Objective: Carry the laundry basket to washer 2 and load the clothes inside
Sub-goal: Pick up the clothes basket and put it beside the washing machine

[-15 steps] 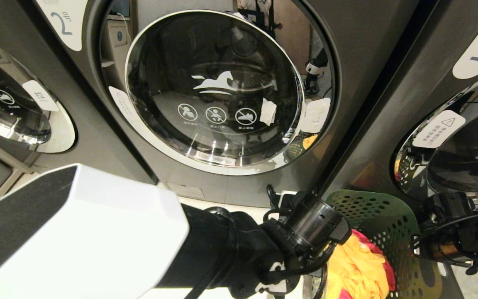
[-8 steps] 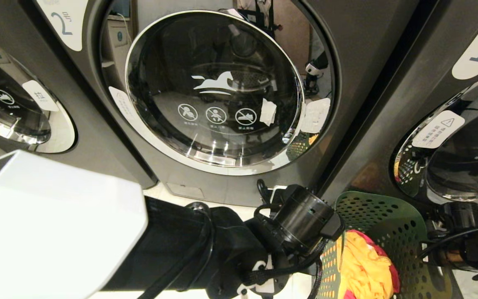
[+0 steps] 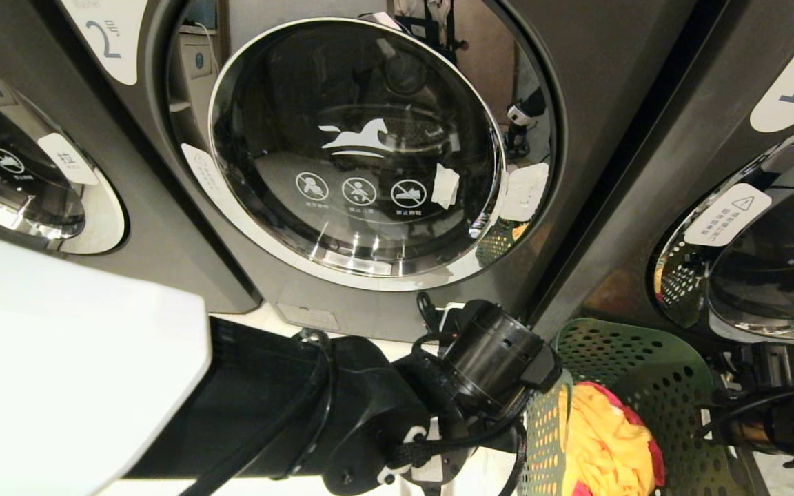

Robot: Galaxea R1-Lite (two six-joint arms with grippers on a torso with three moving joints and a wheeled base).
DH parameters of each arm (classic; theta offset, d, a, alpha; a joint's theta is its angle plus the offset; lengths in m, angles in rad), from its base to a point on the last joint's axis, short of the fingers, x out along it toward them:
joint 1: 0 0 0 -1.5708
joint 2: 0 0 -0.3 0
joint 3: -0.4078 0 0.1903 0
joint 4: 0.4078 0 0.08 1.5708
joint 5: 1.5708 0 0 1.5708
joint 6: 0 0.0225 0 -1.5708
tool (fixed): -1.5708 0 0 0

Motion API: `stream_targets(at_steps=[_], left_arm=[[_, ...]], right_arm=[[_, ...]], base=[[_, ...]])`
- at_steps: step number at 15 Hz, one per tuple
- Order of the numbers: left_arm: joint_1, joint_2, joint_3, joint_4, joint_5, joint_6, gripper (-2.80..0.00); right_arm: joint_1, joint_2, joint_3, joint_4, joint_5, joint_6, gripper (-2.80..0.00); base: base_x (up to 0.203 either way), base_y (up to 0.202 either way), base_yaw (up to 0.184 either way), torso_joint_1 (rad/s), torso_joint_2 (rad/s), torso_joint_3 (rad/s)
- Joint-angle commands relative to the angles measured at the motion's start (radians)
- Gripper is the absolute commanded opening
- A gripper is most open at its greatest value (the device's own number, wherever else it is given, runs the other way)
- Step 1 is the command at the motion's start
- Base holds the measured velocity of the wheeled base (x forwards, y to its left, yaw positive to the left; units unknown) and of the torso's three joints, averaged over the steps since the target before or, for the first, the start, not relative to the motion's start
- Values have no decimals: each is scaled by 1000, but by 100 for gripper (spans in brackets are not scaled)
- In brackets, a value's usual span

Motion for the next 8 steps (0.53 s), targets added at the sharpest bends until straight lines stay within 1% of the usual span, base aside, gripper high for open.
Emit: stream_targets(at_steps=[1, 5, 6, 8], left_arm=[[4, -27, 31, -1, 3, -3, 0], [11, -47, 60, -6, 3, -5, 0], [15, -47, 61, -6, 3, -5, 0], [18, -47, 73, -7, 4, -5, 0]], right_arm=[[1, -53, 53, 0, 33, -6, -280], [2, -152, 112, 21, 27, -24, -280], [2, -151, 122, 24, 26, -25, 0], [2, -135, 118, 21, 26, -22, 0]], base=[[0, 0, 0, 0, 0, 0], [0, 0, 0, 0, 0, 0], [0, 0, 0, 0, 0, 0], [0, 0, 0, 0, 0, 0]])
